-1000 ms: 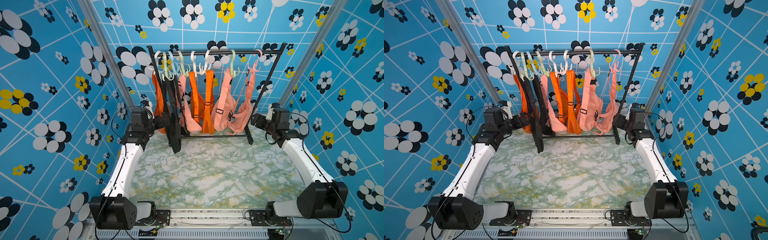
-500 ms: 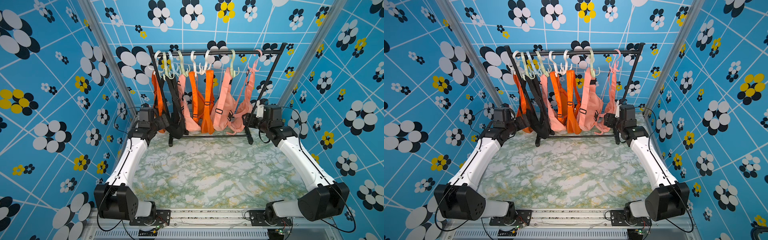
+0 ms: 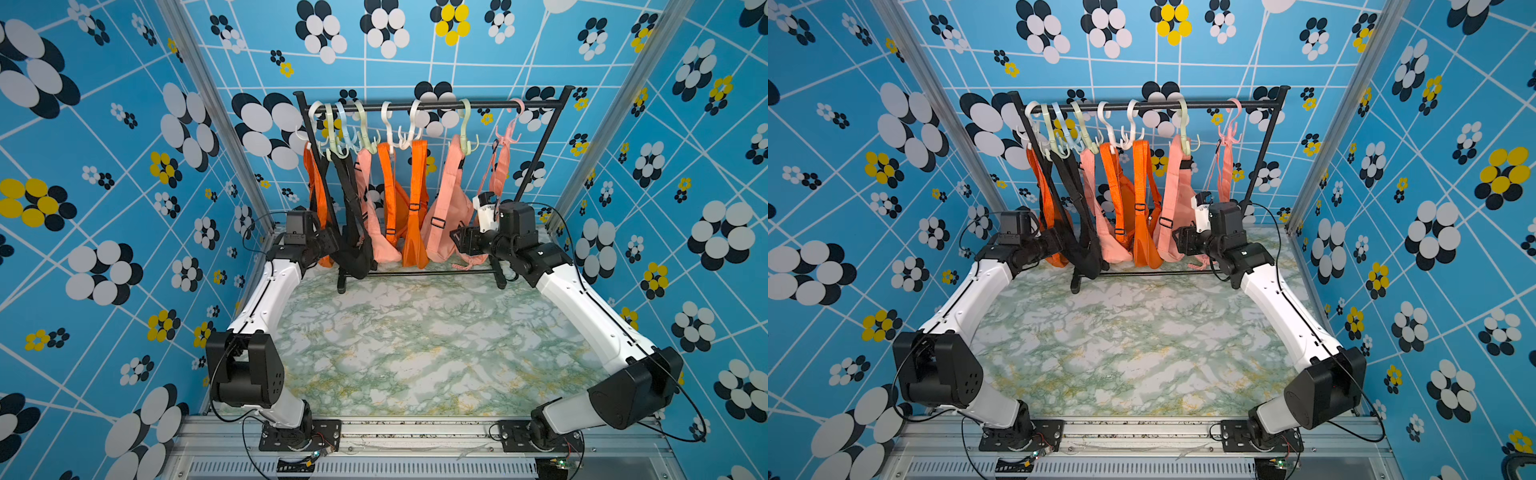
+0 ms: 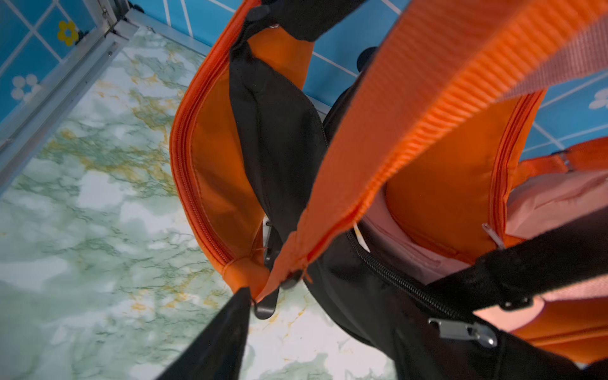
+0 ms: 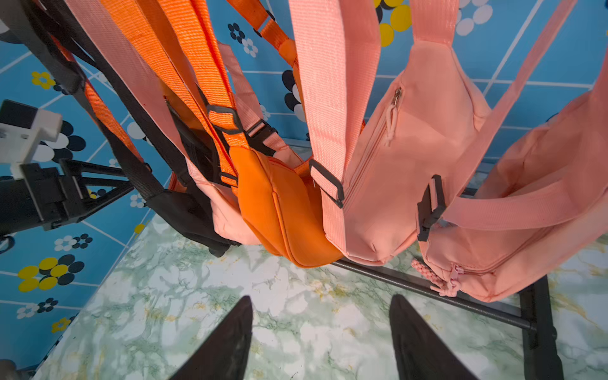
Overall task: Take the bag off the hook
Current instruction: Pick up the bag from the hook.
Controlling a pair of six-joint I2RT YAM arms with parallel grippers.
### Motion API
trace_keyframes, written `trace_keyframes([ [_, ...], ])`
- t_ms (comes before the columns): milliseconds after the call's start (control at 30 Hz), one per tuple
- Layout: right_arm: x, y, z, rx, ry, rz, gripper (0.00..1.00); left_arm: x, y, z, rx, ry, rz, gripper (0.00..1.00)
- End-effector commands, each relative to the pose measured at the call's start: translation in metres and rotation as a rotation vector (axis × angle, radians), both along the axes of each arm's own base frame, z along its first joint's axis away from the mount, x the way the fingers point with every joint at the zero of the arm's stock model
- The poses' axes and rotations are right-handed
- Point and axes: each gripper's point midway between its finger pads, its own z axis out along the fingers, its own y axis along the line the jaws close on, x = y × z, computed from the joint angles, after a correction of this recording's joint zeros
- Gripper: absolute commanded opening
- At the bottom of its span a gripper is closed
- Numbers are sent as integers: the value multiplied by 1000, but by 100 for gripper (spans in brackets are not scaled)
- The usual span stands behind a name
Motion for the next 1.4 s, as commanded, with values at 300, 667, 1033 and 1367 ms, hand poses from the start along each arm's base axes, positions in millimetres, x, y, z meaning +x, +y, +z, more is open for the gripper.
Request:
trace_keyframes([
  [300, -18, 32, 38, 46, -57, 97, 60, -4, -9, 44, -135, -77, -83, 9],
  [667, -37, 119, 25, 69, -16, 340, 62, -47, -38, 115, -254, -189, -195, 3],
  [1033, -58, 239, 1, 81, 23, 618, 79, -83, -94, 178, -320, -294, -369, 4],
  [1367, -33, 264, 2, 123, -58, 561, 78, -95, -122, 181, -368, -285, -453, 5],
])
